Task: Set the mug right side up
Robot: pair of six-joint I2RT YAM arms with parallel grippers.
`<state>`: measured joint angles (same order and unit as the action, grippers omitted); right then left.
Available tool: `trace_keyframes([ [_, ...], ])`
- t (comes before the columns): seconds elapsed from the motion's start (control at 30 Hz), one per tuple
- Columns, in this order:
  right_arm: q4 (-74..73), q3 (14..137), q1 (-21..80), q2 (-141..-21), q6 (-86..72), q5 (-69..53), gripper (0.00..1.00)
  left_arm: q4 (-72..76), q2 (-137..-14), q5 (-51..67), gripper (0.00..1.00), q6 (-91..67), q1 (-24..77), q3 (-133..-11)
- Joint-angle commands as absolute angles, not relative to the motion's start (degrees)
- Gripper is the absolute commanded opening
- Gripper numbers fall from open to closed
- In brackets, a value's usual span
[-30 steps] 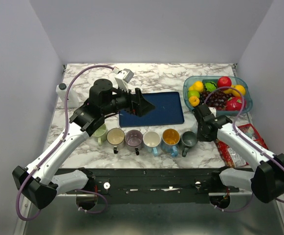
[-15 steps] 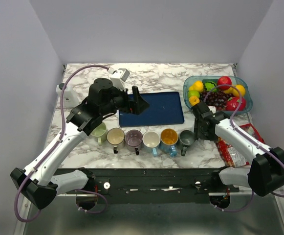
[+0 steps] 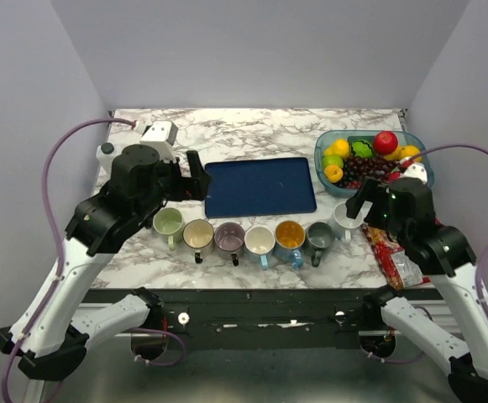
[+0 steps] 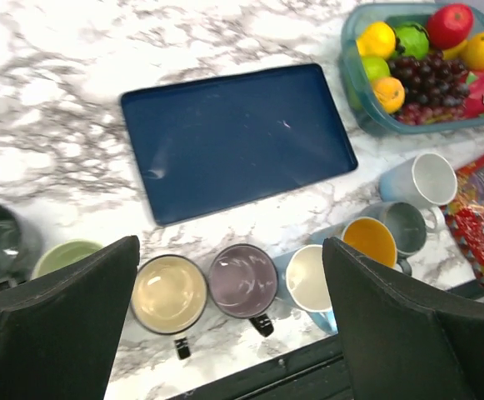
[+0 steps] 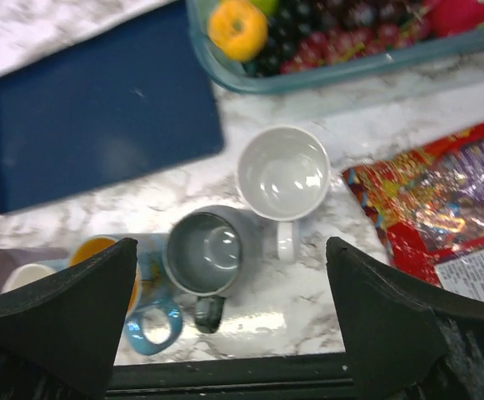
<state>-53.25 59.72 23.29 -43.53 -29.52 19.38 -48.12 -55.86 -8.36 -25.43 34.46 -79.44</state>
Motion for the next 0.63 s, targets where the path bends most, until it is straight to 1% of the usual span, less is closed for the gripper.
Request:
trace_keyframes([
  [0.0,-54.0,63.9,23.6,-38.1,-29.1,13.4,1.0,-55.7,-51.0,-16.3,0.99,-22.2,34.2,-84.1],
  [0.07,-53.3,65.5,23.6,-36.5,-28.5,10.7,1.0,-56.3,-49.0,-15.2,0.99,-19.9,34.2,-85.6],
  [0.27,-51.2,68.1,23.6,-32.9,-28.3,5.2,1.0,-61.7,-47.7,-18.5,0.99,-18.8,34.2,-91.3],
  [0.6,-47.4,68.6,23.6,-30.1,-26.1,4.8,1.0,-63.7,-47.3,-18.9,0.99,-18.0,34.2,-94.6],
])
